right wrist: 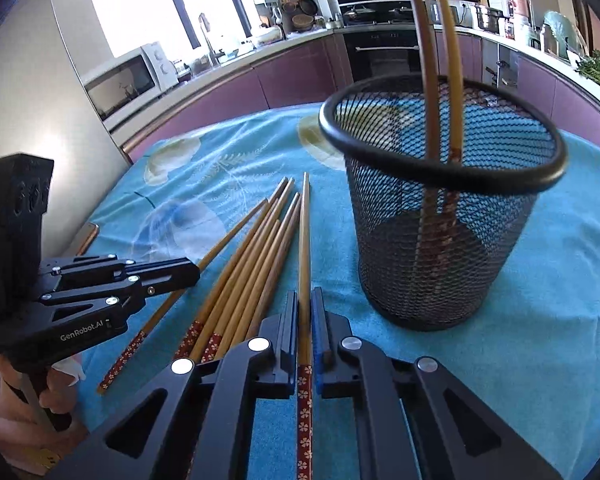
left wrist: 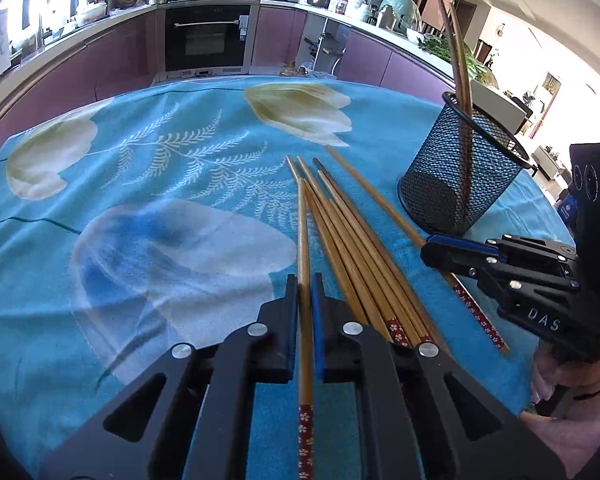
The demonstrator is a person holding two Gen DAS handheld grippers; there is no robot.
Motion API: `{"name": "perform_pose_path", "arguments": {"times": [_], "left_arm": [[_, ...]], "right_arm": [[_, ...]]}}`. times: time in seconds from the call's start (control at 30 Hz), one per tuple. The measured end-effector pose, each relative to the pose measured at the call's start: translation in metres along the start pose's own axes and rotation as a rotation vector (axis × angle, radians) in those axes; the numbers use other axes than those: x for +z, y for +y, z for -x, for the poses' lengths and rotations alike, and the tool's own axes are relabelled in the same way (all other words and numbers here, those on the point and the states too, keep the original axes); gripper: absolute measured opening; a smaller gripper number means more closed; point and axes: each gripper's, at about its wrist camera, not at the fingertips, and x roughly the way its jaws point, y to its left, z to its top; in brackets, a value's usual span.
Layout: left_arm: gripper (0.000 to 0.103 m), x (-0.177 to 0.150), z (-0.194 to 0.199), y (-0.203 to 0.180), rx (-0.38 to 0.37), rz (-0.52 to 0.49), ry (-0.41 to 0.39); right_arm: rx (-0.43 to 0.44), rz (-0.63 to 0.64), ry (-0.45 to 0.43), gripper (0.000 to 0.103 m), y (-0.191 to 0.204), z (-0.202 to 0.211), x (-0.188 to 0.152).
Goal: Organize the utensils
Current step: 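Grasp one chopstick with the left gripper while the right gripper grasps another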
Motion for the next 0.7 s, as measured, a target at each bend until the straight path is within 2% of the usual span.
{"name": "perform_pose_path", "arguments": {"times": [0.23,0.5,0.7], "left_arm": [[0.007,-0.007,0.006,-0.008,-0.042,-0.050,0.014],[0.008,-0.009,-0.003,-0.009,-0.028,-0.093,0.055],[0.014,-0.004,-0.008,-0.007,-0.057,-0.114,0.070]], "right_arm": [[0.054,0.085,0.038,0.006,0.014,0.002,-0.002],[0.010,0.123,0.103,0.008,0.021,-0.014,-0.007],[-0.019,0.142,0.099,0.011,0.020,-0.018,-0.002]]}}
